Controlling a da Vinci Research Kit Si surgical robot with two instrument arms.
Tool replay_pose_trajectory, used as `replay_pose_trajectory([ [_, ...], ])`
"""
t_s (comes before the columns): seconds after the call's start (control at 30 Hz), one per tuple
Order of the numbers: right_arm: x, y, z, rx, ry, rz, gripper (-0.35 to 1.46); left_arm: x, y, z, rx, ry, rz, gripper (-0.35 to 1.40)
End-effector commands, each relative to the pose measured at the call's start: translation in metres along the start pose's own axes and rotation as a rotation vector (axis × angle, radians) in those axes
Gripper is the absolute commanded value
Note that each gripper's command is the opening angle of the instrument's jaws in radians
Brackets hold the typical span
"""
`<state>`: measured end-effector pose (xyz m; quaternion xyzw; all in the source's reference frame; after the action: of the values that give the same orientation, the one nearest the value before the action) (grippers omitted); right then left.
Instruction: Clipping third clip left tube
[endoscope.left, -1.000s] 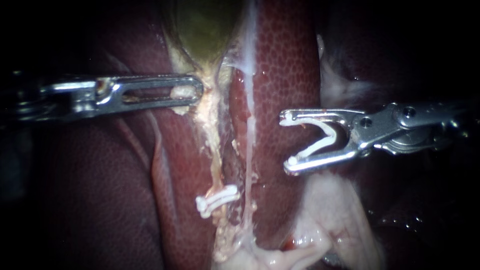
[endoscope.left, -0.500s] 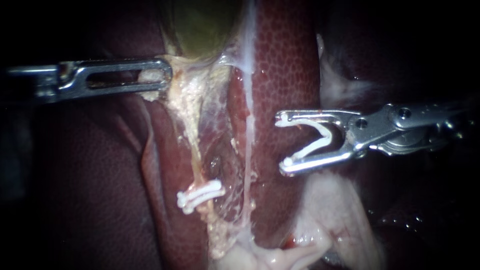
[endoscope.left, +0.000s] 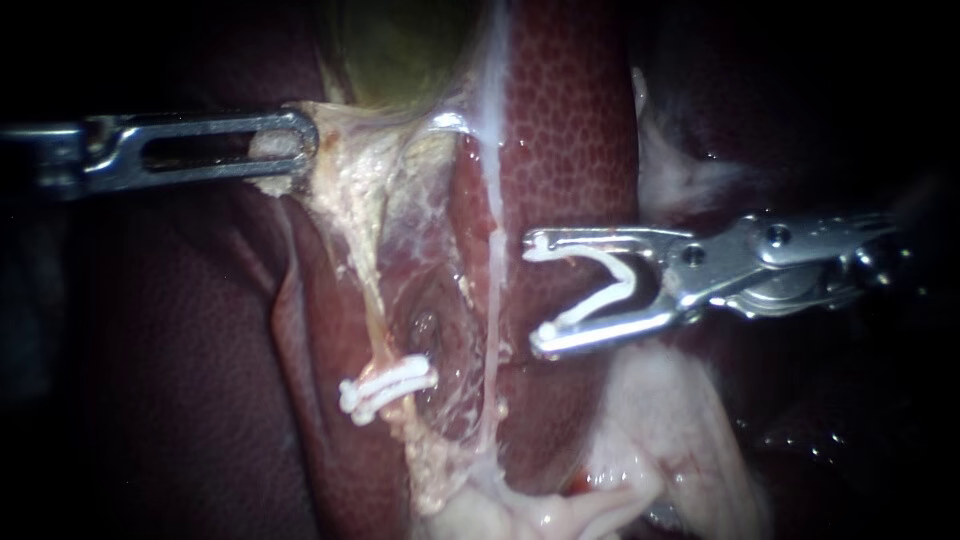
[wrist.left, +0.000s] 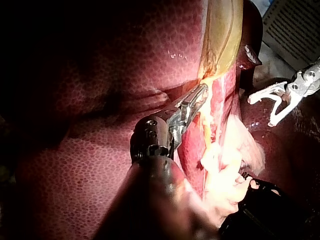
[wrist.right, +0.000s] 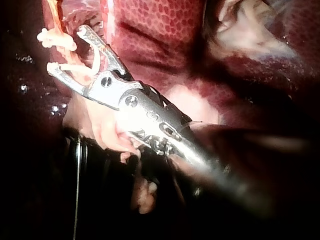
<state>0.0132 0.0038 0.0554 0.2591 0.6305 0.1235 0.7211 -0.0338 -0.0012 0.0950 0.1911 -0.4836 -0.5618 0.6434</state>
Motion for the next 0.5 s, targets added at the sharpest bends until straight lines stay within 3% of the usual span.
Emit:
replay_pose_trajectory([
  [0.03, -0.0004, 0.0002, 0.0005, 0.002, -0.002, 0.002, 0.6, 0.0, -0.0001, -0.0001, -0.001, 0.0, 0.0, -0.21],
  [0.5, -0.0063, 0.0019, 0.0087, 0.022, 0.002, 0.06, 0.6, 0.0001, -0.0003, -0.0002, -0.003, -0.001, 0.001, -0.21],
])
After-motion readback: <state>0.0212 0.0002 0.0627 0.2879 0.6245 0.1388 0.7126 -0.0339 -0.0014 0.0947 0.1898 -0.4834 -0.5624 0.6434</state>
